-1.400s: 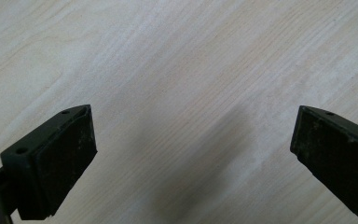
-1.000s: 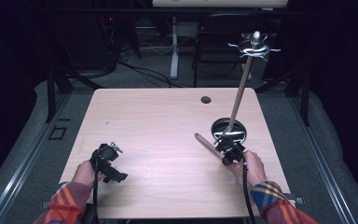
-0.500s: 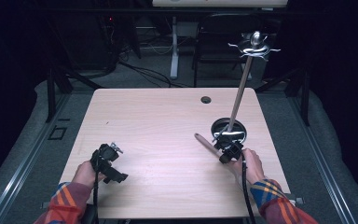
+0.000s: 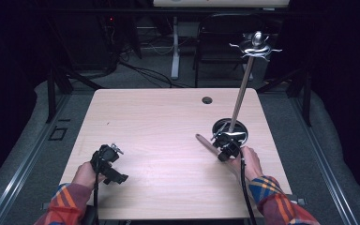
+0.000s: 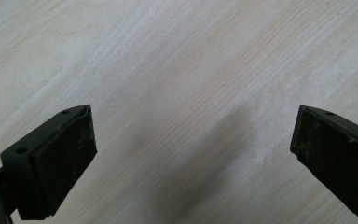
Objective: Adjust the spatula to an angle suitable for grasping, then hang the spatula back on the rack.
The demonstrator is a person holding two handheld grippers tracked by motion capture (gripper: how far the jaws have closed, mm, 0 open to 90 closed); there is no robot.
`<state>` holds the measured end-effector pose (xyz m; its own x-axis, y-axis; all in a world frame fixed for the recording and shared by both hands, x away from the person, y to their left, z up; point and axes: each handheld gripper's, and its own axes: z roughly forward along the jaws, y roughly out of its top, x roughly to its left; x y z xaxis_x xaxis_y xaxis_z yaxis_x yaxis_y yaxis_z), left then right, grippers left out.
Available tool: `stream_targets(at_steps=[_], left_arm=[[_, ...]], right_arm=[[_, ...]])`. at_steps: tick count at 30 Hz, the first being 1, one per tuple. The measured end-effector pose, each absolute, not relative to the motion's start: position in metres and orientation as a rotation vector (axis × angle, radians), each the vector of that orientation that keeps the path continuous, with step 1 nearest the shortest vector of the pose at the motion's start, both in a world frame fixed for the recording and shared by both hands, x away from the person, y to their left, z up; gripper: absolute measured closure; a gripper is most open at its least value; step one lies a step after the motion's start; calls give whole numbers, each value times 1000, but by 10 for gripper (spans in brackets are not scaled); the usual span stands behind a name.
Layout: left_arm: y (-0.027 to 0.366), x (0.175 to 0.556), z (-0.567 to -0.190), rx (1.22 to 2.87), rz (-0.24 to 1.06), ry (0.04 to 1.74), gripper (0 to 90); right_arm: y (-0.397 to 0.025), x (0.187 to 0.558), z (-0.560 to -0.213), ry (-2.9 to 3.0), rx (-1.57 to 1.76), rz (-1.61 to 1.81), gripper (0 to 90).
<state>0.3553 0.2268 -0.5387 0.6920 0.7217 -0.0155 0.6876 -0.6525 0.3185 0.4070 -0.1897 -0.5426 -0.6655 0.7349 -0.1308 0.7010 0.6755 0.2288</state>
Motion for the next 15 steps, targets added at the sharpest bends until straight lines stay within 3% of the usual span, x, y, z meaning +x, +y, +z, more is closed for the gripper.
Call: stream_targets(at_steps=[1,9,11,15], left_arm=[[227,355,-538,2604,163,1114,0],[228,355,-539,2601,162,1112,0],[227,355,-538,2605,162,1112,0],[227,355,-538,2606,162,1113,0]], right_arm=[[-189,409,-537,2718,1160,119,754],[-190,408,-537,2721,1157,145,761],[-190,412,-530,2762,1079,-12,761],[-191,407,-537,2722,1166,181,772]])
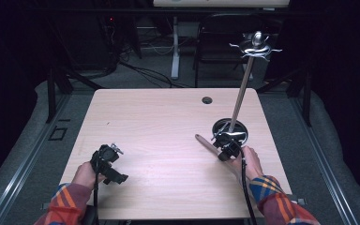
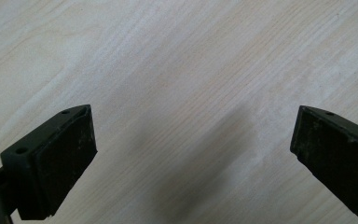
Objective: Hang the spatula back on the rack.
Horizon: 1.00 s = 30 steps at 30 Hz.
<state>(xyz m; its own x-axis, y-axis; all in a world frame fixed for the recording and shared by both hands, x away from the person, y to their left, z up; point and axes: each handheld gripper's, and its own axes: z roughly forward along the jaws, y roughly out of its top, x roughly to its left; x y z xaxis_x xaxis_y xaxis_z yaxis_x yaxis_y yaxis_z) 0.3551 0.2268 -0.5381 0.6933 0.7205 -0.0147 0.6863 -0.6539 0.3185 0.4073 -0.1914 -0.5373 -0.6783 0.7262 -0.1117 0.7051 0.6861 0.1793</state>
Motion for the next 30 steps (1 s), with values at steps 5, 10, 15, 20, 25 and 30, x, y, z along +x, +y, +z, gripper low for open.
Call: stream_targets(at_steps=[5,10,15,20,25,30], left_arm=[[226,355,-538,2603,160,1115,0],[226,355,-538,2604,161,1113,0],[226,356,-538,2608,166,1105,0],[225,356,-538,2613,162,1098,0],[224,357,-538,2615,163,1095,0],[224,357,-538,2613,164,1095,0]], right_arm=[[-191,406,-535,2712,1167,206,776],[-194,404,-532,2689,1166,309,778],[-197,401,-527,2656,1189,376,779],[-201,398,-521,2656,1190,433,779],[-205,394,-516,2633,1184,445,780],[-209,391,-512,2613,1198,499,780]])
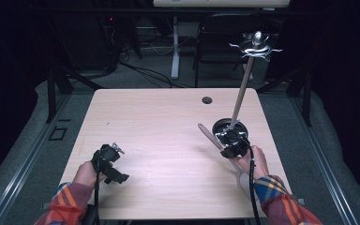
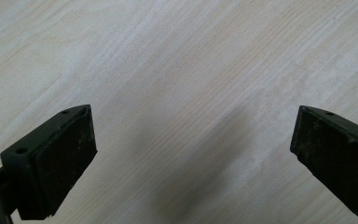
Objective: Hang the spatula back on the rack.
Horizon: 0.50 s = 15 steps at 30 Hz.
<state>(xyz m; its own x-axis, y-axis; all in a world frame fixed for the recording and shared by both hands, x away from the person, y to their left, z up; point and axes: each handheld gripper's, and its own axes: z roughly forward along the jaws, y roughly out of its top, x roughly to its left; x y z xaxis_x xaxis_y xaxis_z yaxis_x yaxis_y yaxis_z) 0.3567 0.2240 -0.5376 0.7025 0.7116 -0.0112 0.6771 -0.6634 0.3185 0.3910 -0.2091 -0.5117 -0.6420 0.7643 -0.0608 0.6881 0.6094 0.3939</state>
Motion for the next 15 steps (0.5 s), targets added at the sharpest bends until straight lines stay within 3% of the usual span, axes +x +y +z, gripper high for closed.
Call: stream_targets(at_steps=[15], left_arm=[[223,357,-538,2612,163,1094,0]], right_arm=[[-217,375,-493,2566,1176,579,780]])
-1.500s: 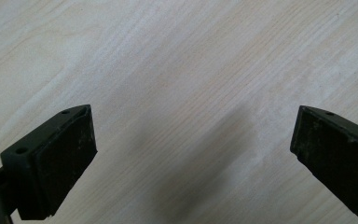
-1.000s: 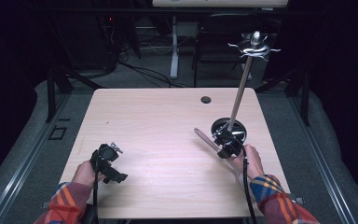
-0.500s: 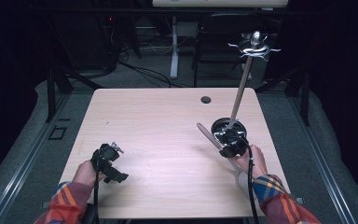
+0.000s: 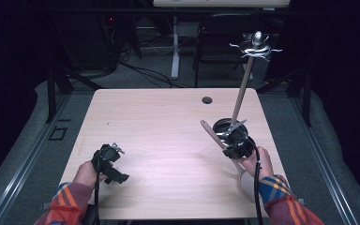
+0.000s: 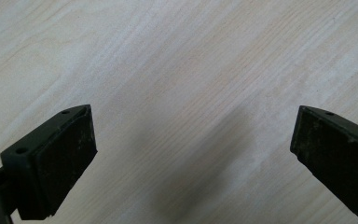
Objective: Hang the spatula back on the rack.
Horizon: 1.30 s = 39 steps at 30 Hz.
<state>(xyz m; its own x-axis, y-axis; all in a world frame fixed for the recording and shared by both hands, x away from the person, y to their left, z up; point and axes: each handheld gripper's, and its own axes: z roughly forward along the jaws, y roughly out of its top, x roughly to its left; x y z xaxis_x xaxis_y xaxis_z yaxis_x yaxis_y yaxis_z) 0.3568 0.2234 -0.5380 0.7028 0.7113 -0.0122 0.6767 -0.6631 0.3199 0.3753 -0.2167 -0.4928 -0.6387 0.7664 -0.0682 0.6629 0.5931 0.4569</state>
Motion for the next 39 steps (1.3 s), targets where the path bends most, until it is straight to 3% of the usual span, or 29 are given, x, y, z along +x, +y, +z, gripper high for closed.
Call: stream_targets(at_steps=[39], left_arm=[[221,359,-538,2627,154,1087,0]], right_arm=[[-251,353,-436,2252,1203,846,782]])
